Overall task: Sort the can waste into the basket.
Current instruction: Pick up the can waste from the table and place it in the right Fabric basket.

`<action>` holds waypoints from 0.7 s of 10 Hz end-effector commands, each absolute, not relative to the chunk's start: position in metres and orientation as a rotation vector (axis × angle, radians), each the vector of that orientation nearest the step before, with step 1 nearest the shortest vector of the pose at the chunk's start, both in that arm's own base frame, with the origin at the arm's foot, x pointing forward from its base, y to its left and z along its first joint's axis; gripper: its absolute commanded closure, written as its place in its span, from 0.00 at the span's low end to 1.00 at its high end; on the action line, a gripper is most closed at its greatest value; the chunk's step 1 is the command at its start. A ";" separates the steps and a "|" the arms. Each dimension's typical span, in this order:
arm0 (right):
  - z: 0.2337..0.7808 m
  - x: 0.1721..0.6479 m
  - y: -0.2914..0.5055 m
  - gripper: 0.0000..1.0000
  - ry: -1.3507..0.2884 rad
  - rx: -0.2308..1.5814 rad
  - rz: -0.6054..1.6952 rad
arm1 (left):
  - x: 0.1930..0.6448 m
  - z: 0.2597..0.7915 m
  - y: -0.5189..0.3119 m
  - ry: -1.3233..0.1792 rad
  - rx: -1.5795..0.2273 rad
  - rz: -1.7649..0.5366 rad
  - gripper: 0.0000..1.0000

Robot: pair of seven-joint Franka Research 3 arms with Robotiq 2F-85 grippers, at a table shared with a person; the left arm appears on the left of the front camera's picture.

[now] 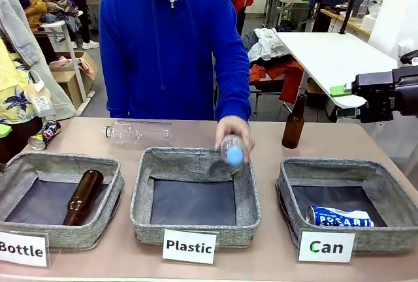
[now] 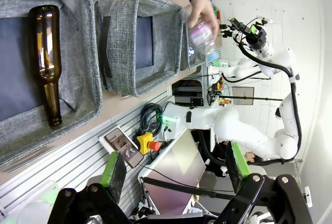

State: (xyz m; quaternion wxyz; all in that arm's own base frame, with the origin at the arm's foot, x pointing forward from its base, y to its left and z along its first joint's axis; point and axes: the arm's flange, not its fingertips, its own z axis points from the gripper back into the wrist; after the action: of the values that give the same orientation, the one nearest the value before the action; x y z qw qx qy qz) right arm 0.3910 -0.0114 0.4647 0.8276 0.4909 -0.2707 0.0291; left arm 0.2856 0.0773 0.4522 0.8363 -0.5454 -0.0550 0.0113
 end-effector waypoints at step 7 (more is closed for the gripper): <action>0.466 0.392 -0.013 0.00 -0.572 1.042 0.076 | 0.381 0.505 0.071 -0.232 -0.554 0.074 0.00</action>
State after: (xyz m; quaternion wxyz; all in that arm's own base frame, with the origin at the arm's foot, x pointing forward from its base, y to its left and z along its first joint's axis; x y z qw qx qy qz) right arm 0.3911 -0.0114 0.4645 0.8278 0.4908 -0.2703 0.0291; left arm 0.3528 0.0656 0.5084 0.9262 -0.3561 -0.1199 0.0314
